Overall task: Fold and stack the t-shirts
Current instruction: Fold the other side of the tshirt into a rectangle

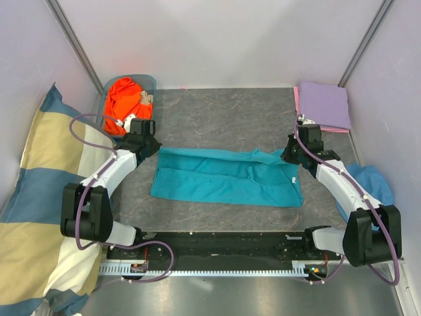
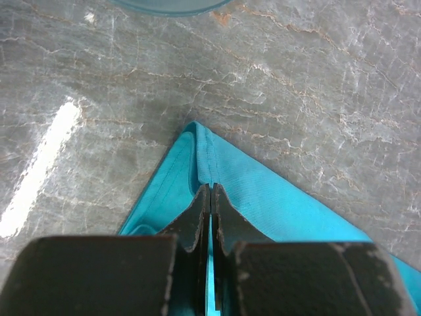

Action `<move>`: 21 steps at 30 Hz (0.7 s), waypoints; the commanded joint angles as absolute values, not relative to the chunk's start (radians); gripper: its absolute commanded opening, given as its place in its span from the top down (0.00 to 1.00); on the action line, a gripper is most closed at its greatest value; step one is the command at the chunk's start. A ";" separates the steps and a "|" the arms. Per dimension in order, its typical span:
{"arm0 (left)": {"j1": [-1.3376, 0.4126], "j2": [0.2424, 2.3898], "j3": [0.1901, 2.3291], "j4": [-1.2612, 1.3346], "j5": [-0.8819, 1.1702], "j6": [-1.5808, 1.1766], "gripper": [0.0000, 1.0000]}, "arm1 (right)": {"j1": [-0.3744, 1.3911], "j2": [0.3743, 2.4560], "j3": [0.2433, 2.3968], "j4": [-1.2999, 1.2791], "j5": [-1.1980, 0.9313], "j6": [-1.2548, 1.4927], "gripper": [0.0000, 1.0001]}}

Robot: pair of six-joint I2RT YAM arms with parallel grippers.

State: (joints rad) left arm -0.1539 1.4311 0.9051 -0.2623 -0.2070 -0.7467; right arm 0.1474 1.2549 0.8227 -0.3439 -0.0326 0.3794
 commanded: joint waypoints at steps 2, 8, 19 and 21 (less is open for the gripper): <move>-0.155 1.359 0.851 -0.278 -0.212 -0.781 0.98 | 0.144 1.190 0.789 -0.351 -0.035 0.425 1.00; -0.153 1.301 0.782 -0.278 -0.204 -0.793 0.98 | 0.146 1.134 0.770 -0.377 -0.028 0.431 1.00; -0.155 1.279 0.736 -0.284 -0.210 -0.813 0.98 | 0.146 1.086 0.713 -0.406 -0.023 0.454 1.00; -0.155 1.279 0.721 -0.284 -0.212 -0.825 0.98 | 0.146 1.081 0.706 -0.407 -0.023 0.457 1.00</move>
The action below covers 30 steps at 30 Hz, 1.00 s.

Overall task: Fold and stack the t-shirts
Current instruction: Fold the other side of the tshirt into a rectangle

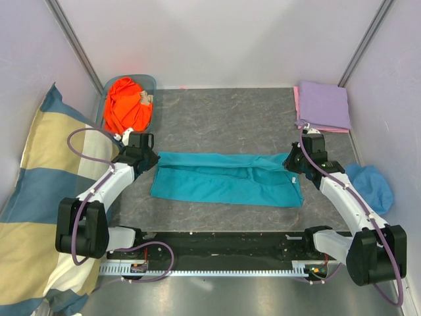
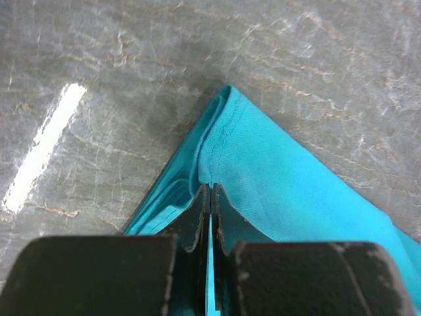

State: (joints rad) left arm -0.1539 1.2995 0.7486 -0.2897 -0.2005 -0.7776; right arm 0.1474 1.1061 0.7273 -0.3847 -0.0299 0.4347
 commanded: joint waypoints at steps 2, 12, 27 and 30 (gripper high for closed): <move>-0.155 1.276 0.713 -0.284 -0.213 -0.830 0.98 | 0.144 1.081 0.698 -0.413 -0.028 0.462 1.00; -0.155 1.192 0.599 -0.314 -0.198 -0.952 0.98 | 0.146 1.104 0.672 -0.460 -0.038 0.476 1.00; -0.155 0.996 0.529 -0.374 -0.173 -0.989 0.00 | 0.146 1.022 0.687 -0.534 0.017 0.517 0.23; -0.155 0.980 0.560 -0.387 -0.187 -0.988 0.00 | 0.146 0.996 0.695 -0.526 0.034 0.525 0.09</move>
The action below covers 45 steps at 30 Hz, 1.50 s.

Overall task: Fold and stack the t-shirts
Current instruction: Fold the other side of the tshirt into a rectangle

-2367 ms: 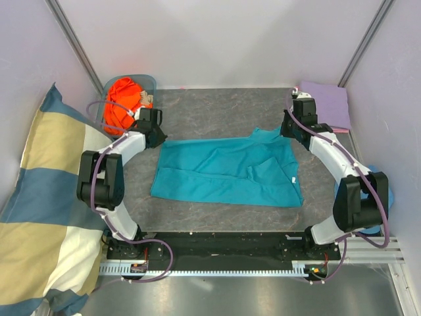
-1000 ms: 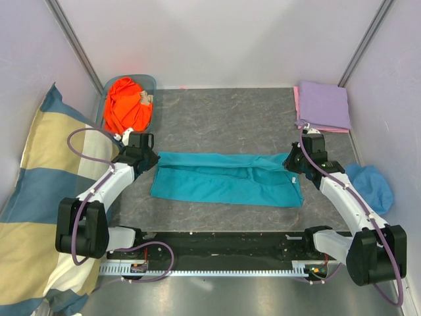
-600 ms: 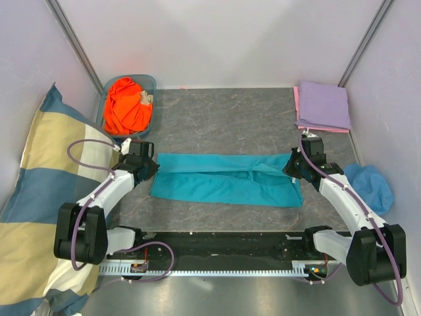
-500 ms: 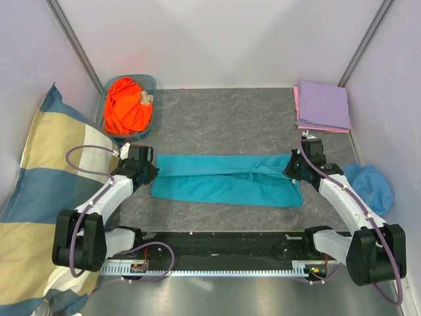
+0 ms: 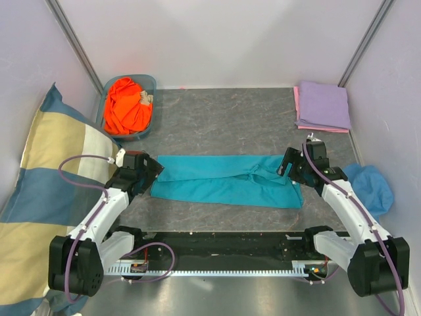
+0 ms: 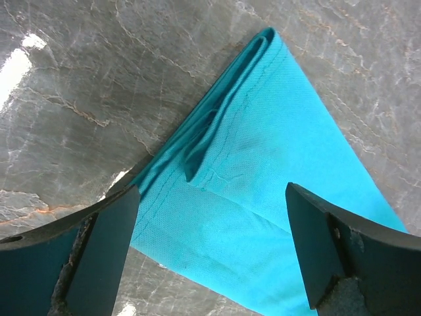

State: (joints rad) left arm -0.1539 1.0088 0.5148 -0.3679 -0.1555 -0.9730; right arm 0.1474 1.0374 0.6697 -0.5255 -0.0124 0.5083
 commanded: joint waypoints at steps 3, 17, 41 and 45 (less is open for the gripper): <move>-0.155 0.983 0.592 -0.385 -0.199 -0.974 0.00 | 0.146 0.983 0.690 -0.471 0.002 0.517 0.02; -0.155 1.078 0.623 -0.242 -0.112 -0.851 0.00 | 0.164 1.291 0.732 -0.097 -0.302 0.517 0.02; -0.155 1.085 0.563 -0.227 -0.095 -0.838 0.00 | 0.339 1.511 0.798 0.043 -0.453 0.525 0.02; -0.155 1.083 0.563 -0.229 -0.095 -0.836 0.00 | 0.350 1.421 0.764 0.002 -0.428 0.532 0.02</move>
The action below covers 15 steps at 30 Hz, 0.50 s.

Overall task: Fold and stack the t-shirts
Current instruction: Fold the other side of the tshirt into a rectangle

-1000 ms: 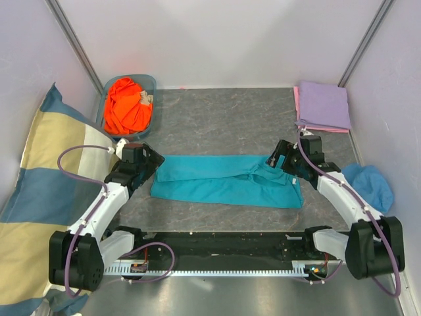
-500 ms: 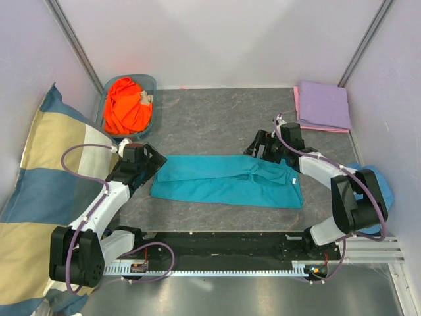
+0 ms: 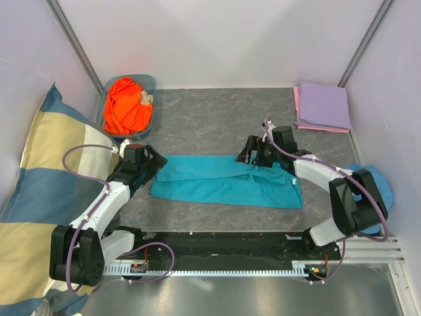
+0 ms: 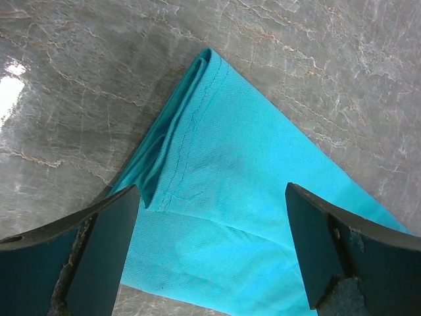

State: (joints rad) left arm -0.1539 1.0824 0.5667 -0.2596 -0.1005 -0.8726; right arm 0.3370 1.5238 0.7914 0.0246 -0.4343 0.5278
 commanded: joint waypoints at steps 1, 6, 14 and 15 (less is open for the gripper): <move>-0.155 1.083 0.563 -0.226 -0.095 -0.838 0.00 | 0.353 1.405 0.756 0.002 -0.419 0.535 0.02; -0.155 1.081 0.558 -0.227 -0.092 -0.836 0.00 | 0.356 1.318 0.701 -0.071 -0.393 0.549 0.02; -0.155 1.071 0.546 -0.229 -0.091 -0.833 0.00 | 0.362 1.229 0.598 -0.112 -0.374 0.567 0.02; -0.155 1.066 0.543 -0.230 -0.092 -0.831 0.00 | 0.364 1.221 0.589 -0.117 -0.373 0.571 0.02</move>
State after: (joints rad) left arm -0.1539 1.0821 0.5529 -0.2558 -0.0967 -0.8719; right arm 0.3565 1.2713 0.6281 -0.0921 -0.3901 0.5507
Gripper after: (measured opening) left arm 0.995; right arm 0.982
